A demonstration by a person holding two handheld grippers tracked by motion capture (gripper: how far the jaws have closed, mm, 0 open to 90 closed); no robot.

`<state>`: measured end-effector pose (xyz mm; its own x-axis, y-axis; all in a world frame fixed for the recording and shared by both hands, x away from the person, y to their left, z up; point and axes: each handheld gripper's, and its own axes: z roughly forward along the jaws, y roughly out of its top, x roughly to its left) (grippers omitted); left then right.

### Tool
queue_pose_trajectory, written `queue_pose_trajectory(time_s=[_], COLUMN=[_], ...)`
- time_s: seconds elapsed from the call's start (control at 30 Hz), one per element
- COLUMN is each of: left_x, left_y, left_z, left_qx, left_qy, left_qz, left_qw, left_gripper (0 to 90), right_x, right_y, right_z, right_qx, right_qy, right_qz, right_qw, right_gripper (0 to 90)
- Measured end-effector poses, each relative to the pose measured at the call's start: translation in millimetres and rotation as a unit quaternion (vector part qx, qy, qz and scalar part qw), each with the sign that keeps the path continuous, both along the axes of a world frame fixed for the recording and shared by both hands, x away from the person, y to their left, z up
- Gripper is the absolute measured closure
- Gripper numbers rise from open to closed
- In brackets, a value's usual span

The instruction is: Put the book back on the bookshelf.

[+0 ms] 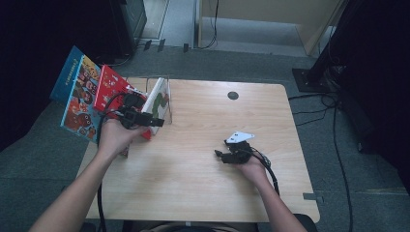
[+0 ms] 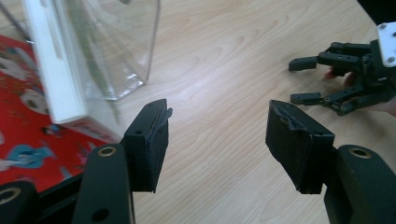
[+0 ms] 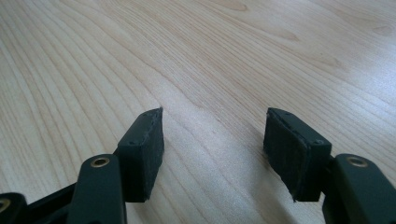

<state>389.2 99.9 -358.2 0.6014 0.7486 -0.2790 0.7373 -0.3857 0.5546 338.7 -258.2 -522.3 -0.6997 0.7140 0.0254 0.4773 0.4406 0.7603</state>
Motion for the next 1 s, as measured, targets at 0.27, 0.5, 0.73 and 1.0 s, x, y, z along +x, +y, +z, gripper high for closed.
queue_pose_trajectory(time_s=[0.27, 0.5, 0.73, 1.0], left_x=[-12.1, -23.4, -31.1, -39.2], left_y=[-12.3, -22.7, -27.1, -34.3], left_z=[-27.3, -55.0, -78.3, -101.4], left_qx=[-0.004, 0.009, -0.006, -0.015], left_qy=[-0.006, -0.010, -0.002, 0.001], left_qz=[-0.010, -0.019, -0.025, -0.030], left_qw=[0.9999, 0.9997, 0.9997, 0.9994], left_gripper=[39.6, 38.9, 39.0, 38.7], right_x=[-0.2, -0.4, -0.6, -1.0], right_y=[0.1, 0.3, 0.5, 0.9], right_z=[0.0, -0.1, 0.0, 0.1], right_qx=[0.000, 0.000, 0.000, -0.001], right_qy=[0.000, 0.000, 0.001, 0.002], right_qz=[0.000, 0.000, 0.000, 0.001], right_qw=[1.0000, 1.0000, 1.0000, 1.0000], right_gripper=[38.0, 38.0, 37.8, 37.2])
